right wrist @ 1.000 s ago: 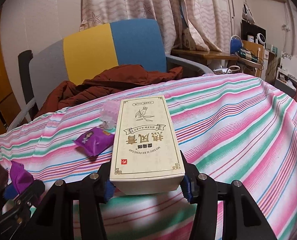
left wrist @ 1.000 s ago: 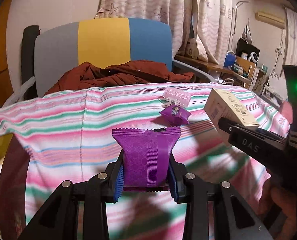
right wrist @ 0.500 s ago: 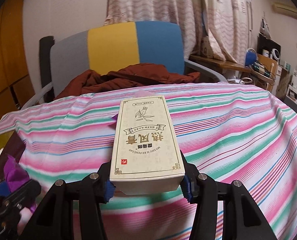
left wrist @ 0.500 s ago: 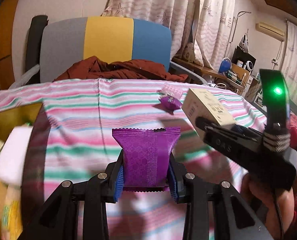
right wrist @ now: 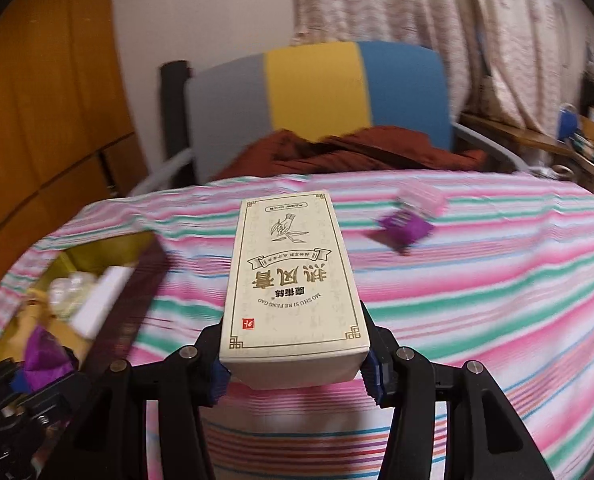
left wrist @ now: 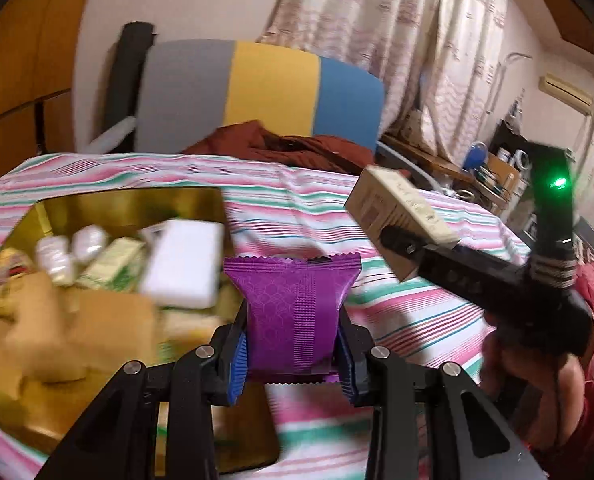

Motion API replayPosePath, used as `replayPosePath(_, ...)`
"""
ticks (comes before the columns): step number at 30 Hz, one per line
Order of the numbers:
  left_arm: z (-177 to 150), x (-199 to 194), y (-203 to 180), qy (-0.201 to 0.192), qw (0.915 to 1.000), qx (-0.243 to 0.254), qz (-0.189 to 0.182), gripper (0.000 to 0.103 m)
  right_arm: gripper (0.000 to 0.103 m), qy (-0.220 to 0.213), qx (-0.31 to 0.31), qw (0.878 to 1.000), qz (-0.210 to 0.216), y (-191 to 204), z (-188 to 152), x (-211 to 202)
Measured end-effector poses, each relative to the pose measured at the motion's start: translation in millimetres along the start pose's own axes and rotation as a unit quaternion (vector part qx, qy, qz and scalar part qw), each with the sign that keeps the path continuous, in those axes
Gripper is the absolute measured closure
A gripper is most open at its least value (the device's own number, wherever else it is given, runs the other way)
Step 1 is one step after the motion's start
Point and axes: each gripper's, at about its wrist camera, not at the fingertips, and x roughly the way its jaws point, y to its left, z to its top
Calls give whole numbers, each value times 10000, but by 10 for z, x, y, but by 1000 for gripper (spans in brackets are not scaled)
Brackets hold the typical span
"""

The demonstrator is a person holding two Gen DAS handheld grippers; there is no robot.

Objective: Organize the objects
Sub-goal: 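Carry the cream box and purple packet over the gold tray and release both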

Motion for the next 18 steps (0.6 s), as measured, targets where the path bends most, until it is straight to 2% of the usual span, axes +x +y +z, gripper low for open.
replayPosePath(5, -31, -154, 438, 125, 9991, -333, 223, 67, 50, -71, -356, 9977, 564, 519, 62, -83)
replayPosePath(9, -65, -195, 668, 390, 9980, -353, 338, 67, 50, 135, -578, 9928, 1038, 956, 141, 19)
replayPosePath(18, -117, -182, 843, 919, 9932, 246, 671, 66, 50, 669, -1750, 9731, 1338, 1837, 397, 597)
